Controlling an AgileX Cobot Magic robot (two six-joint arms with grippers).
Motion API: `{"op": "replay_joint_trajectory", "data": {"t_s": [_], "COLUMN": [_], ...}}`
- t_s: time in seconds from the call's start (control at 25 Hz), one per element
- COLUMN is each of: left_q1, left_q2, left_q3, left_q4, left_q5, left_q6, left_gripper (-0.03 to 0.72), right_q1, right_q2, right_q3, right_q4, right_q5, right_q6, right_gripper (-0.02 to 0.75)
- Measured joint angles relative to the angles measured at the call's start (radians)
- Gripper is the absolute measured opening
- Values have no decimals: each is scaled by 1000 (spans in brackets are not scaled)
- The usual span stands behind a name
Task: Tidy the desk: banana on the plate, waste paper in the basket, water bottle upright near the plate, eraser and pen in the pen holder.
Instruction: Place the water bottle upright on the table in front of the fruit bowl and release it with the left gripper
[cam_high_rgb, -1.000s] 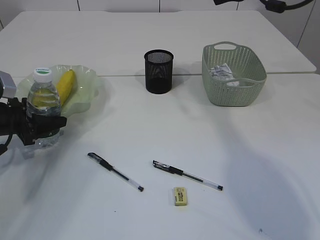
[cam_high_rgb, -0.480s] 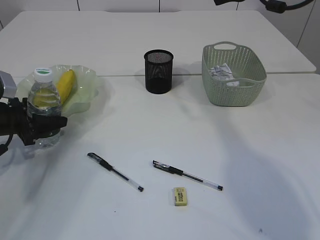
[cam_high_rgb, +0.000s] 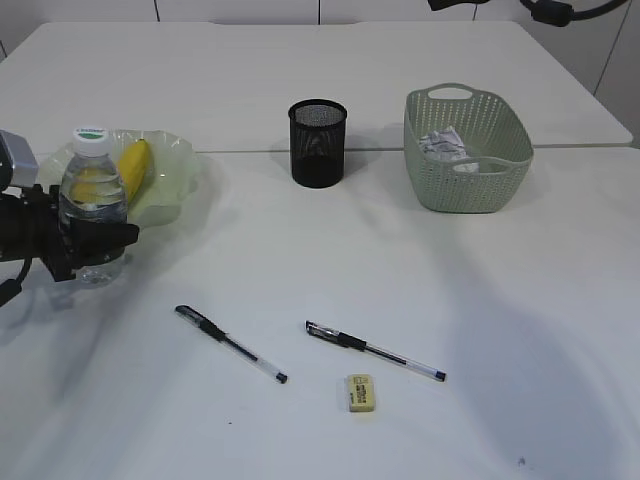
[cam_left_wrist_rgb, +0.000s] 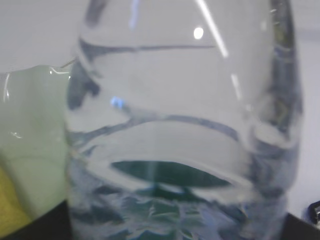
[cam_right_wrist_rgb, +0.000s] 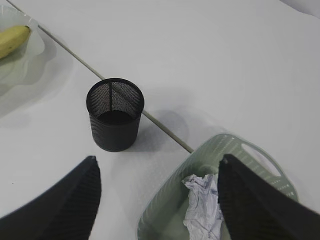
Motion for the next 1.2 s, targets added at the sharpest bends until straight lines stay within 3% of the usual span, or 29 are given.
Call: {"op": "replay_joint_trajectory", "data": {"t_s": [0.4, 1.2], "left_q1": [-116, -120], "left_q2": [67, 89], "left_q3": [-42, -84], "left_q4": [1, -14], "left_q5": [29, 22], "left_q6": [19, 19], "left_gripper": [375, 375], "right_q1": [0, 0], "right_q2": [0, 0], "right_q3": [0, 0], "right_q4": [0, 0], "right_q5": [0, 0], "right_q6": [0, 0], "right_gripper": [538, 538]}}
